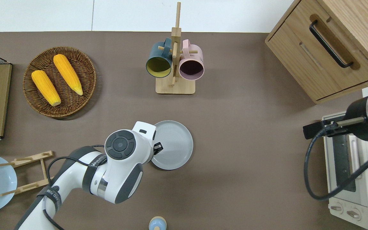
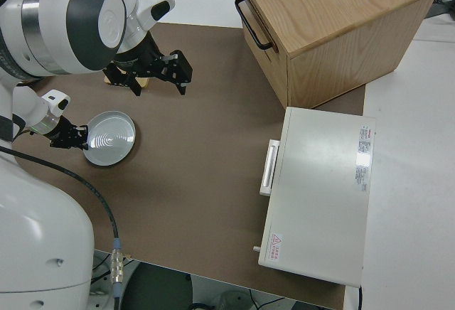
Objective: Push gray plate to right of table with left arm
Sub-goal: 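Push the gray plate with the left gripper across the table, away from the basket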
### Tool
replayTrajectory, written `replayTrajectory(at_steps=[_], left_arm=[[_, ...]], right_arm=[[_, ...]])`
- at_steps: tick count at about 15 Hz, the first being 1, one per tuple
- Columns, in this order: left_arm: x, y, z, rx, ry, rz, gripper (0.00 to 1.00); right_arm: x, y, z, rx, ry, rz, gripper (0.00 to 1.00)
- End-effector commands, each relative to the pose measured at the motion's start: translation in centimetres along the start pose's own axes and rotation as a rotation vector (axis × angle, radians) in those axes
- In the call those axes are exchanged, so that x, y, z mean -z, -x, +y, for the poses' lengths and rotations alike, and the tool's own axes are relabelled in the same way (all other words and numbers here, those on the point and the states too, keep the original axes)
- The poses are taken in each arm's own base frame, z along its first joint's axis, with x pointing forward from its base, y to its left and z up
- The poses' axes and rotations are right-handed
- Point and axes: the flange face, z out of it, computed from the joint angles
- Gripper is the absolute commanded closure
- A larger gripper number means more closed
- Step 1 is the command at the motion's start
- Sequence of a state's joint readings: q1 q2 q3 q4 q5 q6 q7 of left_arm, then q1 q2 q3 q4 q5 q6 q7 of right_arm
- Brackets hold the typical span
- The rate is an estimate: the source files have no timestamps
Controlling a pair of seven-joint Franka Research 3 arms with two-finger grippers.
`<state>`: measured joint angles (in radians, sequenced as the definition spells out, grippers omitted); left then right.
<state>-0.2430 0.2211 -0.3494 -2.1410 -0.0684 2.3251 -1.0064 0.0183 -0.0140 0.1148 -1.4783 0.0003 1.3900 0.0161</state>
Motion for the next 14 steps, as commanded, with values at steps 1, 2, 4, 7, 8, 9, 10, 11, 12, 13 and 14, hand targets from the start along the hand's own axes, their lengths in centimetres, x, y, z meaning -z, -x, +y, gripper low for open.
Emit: replayTrajectory(at_steps=[1, 2, 4, 7, 8, 9, 10, 11, 12, 13, 14], left_arm=[[-1.3, 1.7, 3.8, 0.048, 0.010, -0.016, 1.00], [-1.5, 2.4, 4.3, 0.051, 0.009, -0.018, 1.00], [-1.4, 3.4, 5.6, 0.061, 0.019, -0.018, 1.00], [-2.1, 5.0, 8.6, 0.083, 0.031, -0.027, 1.00], [-2.4, 5.4, 9.7, 0.092, 0.032, -0.024, 1.00], [-2.6, 6.1, 10.4, 0.102, 0.026, -0.023, 1.00], [-2.8, 6.8, 10.7, 0.104, 0.021, -0.014, 1.00], [-2.8, 7.6, 11.0, 0.104, 0.021, -0.014, 1.00], [-2.8, 8.0, 11.1, 0.109, 0.021, -0.014, 1.00], [-3.0, 8.7, 11.5, 0.111, 0.022, -0.016, 1.00], [-2.8, 9.3, 12.5, 0.111, 0.034, -0.016, 1.00]], right_arm=[[0.4, 0.3, 0.1, -0.016, -0.005, -0.004, 0.017], [0.4, 0.3, 0.1, -0.015, -0.005, -0.004, 0.017], [0.4, 0.3, 0.1, -0.015, -0.005, -0.004, 0.017], [0.4, 0.3, 0.1, -0.015, -0.005, -0.004, 0.017], [0.4, 0.3, 0.1, -0.016, -0.005, -0.004, 0.017], [0.4, 0.3, 0.1, -0.016, -0.005, -0.004, 0.017], [0.4, 0.3, 0.1, -0.015, -0.005, -0.004, 0.017], [0.4, 0.3, 0.1, -0.016, -0.005, -0.004, 0.017], [0.4, 0.3, 0.1, -0.015, -0.005, -0.004, 0.017], [0.4, 0.3, 0.1, -0.016, -0.005, -0.004, 0.017], [0.4, 0.3, 0.1, -0.016, -0.005, -0.004, 0.017]])
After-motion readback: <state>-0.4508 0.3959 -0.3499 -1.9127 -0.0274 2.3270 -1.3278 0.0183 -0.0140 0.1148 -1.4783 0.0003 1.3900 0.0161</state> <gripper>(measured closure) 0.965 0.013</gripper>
